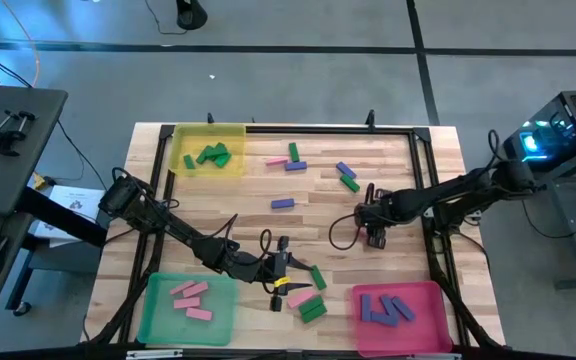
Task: Sort blocks
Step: Put the violet block into the pink bin
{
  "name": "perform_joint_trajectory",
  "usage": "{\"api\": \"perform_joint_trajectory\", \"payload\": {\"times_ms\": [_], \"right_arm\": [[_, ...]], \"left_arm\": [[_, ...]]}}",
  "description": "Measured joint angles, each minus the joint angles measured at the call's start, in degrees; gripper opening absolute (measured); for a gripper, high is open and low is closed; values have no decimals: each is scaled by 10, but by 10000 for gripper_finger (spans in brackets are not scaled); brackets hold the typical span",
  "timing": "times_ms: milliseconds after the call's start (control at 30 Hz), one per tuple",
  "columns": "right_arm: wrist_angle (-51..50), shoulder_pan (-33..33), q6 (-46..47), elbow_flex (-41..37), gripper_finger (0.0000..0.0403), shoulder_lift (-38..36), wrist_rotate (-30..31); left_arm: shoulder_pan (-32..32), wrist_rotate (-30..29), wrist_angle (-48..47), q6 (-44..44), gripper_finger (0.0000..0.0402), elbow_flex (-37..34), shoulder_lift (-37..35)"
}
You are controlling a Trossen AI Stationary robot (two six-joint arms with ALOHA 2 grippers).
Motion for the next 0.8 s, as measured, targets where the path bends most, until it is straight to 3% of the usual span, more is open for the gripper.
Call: {"api": "perform_joint_trajectory", "payload": {"times_ms": [167,400,600,800], "right_arm": [[2,1,-5,2,184,29,0],[-21,0,32,6,64,14,-15],[-116,68,139,52,62,-48,58],[-150,210,261,113,62,-101,116]], "left_arm": [[0,0,-1,0,163,0,0],[0,0,-3,0,163,0,0],[0,0,-7,-1,163,0,0],[0,0,-12,-13,163,0,0]]}}
